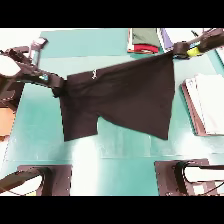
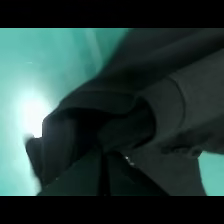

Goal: Fold the shirts.

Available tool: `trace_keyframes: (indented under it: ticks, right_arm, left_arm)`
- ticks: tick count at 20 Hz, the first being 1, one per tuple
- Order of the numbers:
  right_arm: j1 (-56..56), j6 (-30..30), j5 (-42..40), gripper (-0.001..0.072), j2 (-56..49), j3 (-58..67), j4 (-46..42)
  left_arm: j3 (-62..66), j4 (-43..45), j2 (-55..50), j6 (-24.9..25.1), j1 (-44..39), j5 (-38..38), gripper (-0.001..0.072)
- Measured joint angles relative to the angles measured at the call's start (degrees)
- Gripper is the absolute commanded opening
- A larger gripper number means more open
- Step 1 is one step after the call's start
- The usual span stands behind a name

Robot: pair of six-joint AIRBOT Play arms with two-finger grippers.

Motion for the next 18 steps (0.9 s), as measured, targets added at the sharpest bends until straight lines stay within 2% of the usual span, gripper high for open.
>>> trace_keyframes:
  ticks: [1, 2, 5, 9, 13, 16, 18]
  right_arm:
    - [0.6, 0.5, -0.4, 0.0191, -2.0, 0.2, -0.1]
    - [1.0, 0.8, -0.7, 0.0383, -3.8, 0.9, -0.1]
    - [1.3, 1.7, -0.4, 0.0390, -7.8, 5.3, 0.0]
    - [0.2, 1.6, 4.0, 0.0387, -7.7, 8.4, 0.1]
    - [-0.3, 0.3, 6.4, 0.0387, -2.3, 1.2, 0.2]
    - [-0.1, -0.2, 5.6, 0.0386, 2.0, -6.3, 1.1]
    - [0.0, -0.3, 4.5, 0.0386, 4.2, -10.6, 2.9]
  left_arm:
    - [-0.4, -0.1, -2.3, 0.3, 0.1, 1.9, 0.0548]
    - [-0.4, -0.2, -3.9, 0.4, 0.2, 3.6, 0.0575]
    - [2.0, -0.2, -6.7, -0.3, 2.3, 5.5, 0.0575]
    - [4.9, -0.5, -7.9, -1.9, 11.1, 0.1, 0.0575]
    - [-0.7, -5.1, -8.3, -0.5, 18.6, -3.2, 0.0575]
    - [-7.1, -8.9, -9.5, 2.2, 20.3, -1.6, 0.0537]
    - [-10.0, -12.0, -11.3, 4.5, 20.7, -0.4, 0.0537]
